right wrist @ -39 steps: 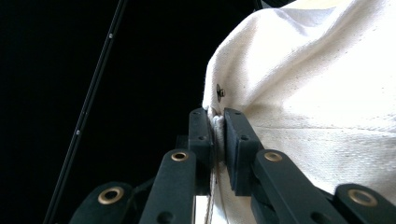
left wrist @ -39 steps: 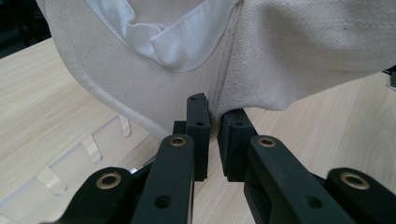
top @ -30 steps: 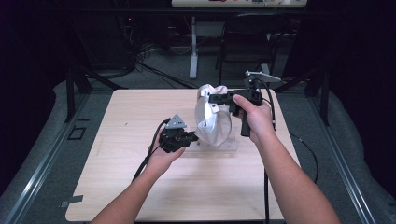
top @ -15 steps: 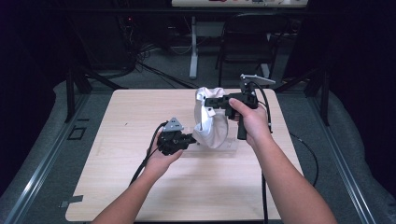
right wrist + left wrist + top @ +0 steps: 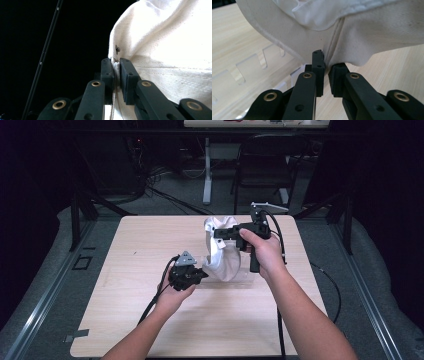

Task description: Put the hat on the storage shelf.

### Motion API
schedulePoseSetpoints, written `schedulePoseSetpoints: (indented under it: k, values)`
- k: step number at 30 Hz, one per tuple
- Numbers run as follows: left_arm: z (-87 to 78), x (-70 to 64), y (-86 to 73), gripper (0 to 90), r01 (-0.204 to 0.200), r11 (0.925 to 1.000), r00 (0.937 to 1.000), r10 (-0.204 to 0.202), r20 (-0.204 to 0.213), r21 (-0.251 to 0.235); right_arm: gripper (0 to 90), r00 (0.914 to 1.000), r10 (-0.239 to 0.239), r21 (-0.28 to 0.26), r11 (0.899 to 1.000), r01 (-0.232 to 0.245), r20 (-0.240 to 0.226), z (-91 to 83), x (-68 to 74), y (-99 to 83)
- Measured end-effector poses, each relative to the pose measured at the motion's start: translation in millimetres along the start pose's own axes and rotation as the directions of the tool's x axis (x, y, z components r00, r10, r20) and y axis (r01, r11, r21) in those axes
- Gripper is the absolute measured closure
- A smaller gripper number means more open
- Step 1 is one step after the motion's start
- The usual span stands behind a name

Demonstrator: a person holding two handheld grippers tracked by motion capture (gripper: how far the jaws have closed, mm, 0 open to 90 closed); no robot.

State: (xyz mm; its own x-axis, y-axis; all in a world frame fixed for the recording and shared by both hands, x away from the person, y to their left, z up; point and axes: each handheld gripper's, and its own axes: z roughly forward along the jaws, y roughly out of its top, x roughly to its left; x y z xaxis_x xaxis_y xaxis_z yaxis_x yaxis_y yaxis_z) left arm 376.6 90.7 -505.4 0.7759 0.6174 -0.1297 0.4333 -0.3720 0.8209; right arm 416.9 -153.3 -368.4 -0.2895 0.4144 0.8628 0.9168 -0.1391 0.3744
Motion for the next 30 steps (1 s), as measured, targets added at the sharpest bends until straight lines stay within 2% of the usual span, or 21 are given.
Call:
schedulePoseSetpoints:
  k: [4,8,11,12,15,16,27,29,30]
  values:
    - [0.4,3.1,-4.6,85.0,0.036,0.9989,0.9993,-0.036,-0.013,0.029,82.3,0.9999,-0.007,0.015,1.0,0.007,0.011,-0.4,-0.6,-1.0]
    - [3.3,2.4,-6.8,85.4,0.047,0.997,0.9988,-0.046,-0.014,0.061,82.3,0.9994,-0.011,0.018,1.0,0.011,0.034,1.1,-2.5,-2.0]
    - [9.0,3.7,-10.3,85.4,0.047,0.9922,0.9988,-0.045,-0.017,0.116,82.3,0.9985,-0.013,0.022,1.0,0.012,0.053,3.1,-5.5,-3.2]
    - [8.7,4.5,-10.4,85.4,0.054,0.9922,0.9985,-0.053,-0.018,0.112,82.3,0.9973,-0.016,0.026,1.0,0.014,0.072,3.8,-6.7,-3.5]
    - [8.9,3.8,-10.0,85.4,0.058,0.9921,0.9981,-0.056,-0.024,0.111,82.3,0.9979,-0.004,0.021,1.0,0.003,0.065,4.2,-10.6,-3.9]
    - [9.2,1.9,-9.8,85.4,0.05,0.9925,0.9985,-0.046,-0.03,0.112,82.3,0.998,0.0,0.014,1.0,-0.001,0.064,3.9,-12.6,-3.7]
    - [9.9,-1.4,-10.7,82.5,0.04,0.9947,0.9983,-0.036,-0.045,0.095,82.2,0.9979,-0.007,0.011,1.0,0.006,0.064,2.0,-12.8,-4.7]
    - [10.0,-1.8,-10.7,79.9,0.043,0.9945,0.9982,-0.039,-0.044,0.095,82.2,0.9978,-0.01,0.01,1.0,0.01,0.065,1.6,-12.8,-4.8]
    - [10.0,-2.5,-10.8,75.9,0.032,0.9948,0.9982,-0.027,-0.054,0.097,82.1,0.9976,-0.013,0.011,1.0,0.012,0.068,1.1,-12.6,-4.8]
